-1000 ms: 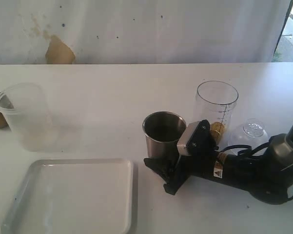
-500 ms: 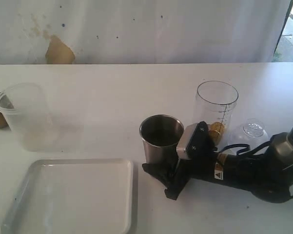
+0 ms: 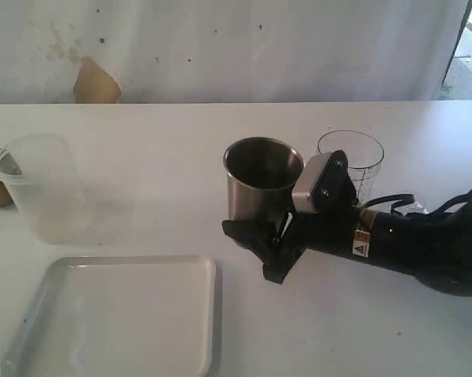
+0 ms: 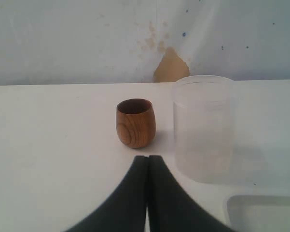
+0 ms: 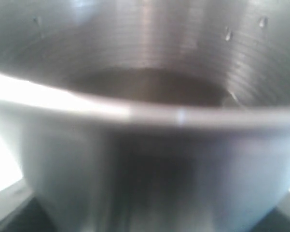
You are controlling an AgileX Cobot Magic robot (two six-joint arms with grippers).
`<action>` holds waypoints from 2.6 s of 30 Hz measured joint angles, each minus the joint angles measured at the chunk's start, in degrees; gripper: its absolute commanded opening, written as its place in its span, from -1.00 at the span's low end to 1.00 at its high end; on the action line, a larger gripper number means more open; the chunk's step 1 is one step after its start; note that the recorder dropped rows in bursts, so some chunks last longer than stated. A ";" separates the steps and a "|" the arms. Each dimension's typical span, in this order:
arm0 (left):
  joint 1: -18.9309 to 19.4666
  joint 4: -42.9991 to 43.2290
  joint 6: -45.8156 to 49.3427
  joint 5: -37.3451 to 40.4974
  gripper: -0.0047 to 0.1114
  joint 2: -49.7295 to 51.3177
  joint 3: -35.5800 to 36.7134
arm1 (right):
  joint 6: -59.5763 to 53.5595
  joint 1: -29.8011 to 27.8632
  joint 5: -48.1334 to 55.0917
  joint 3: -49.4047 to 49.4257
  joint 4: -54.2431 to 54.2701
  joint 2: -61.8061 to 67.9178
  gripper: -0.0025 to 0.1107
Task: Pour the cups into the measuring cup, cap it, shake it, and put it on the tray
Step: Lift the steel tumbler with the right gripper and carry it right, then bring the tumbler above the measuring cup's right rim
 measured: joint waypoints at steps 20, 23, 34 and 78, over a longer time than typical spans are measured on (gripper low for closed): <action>0.00 0.00 0.00 0.00 -0.92 0.00 0.00 | 11.01 -2.00 17.14 -8.02 -1.03 -21.31 -0.96; 0.00 0.00 0.00 0.00 -0.92 0.00 0.00 | 12.71 -4.95 17.66 -9.30 -1.25 -21.83 -0.96; 0.00 0.00 0.00 0.00 -0.92 0.00 0.00 | 14.61 -19.07 21.97 -12.45 -1.36 -21.82 -0.96; 0.00 0.00 0.00 0.00 -0.92 0.00 0.00 | -11.47 -30.23 16.47 -13.03 -5.49 -1.19 -0.96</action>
